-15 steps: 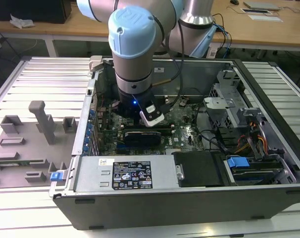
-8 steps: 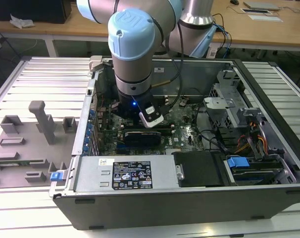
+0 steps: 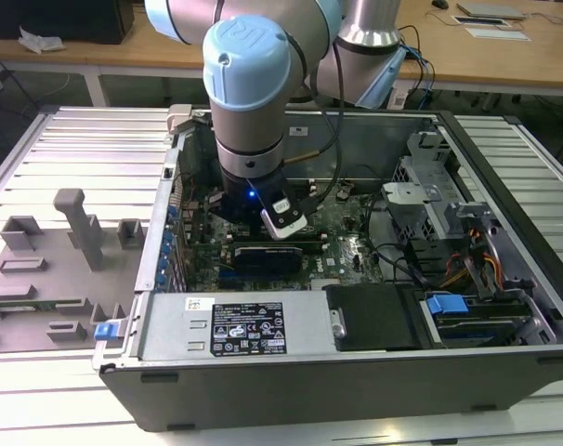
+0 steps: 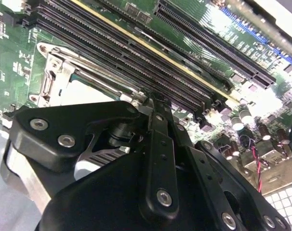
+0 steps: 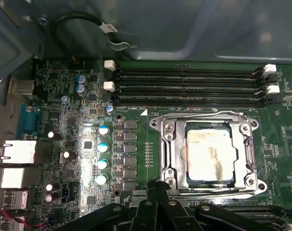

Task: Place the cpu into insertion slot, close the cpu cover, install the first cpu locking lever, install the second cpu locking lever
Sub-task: 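Install the second cpu locking lever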

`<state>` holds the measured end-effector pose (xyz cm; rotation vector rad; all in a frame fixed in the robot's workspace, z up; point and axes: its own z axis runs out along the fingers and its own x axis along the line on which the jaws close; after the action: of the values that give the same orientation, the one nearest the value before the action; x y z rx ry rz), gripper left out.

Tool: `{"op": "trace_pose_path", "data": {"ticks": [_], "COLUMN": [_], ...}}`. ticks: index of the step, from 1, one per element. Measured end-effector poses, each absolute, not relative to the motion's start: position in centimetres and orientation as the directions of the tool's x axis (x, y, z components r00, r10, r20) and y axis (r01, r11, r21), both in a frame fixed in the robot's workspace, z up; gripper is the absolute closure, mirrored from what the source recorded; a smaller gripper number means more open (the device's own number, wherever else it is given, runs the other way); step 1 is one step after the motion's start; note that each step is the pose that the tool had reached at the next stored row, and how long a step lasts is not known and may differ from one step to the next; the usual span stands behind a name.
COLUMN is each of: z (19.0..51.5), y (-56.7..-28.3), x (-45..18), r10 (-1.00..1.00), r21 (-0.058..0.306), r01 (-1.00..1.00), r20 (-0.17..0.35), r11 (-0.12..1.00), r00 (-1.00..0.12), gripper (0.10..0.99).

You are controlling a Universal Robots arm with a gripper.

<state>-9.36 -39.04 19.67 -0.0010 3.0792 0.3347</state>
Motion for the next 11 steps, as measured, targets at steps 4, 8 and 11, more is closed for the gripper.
{"op": "trace_pose_path", "data": {"ticks": [4, 8, 11], "z": [20.5, 22.2, 22.5], "y": [-39.0, -39.0, -39.1], "x": [-9.4, -9.3, -9.0], "r10": [0.004, 0.004, 0.008], "r21": [0.215, 0.215, 0.215], "r01": [-0.005, -0.005, -0.001], "r20": [-0.044, -0.044, -0.043], "r11": [0.977, 0.977, 0.977], "r00": [-0.999, -0.999, -0.999], "gripper": [0.980, 0.980, 0.980]}}
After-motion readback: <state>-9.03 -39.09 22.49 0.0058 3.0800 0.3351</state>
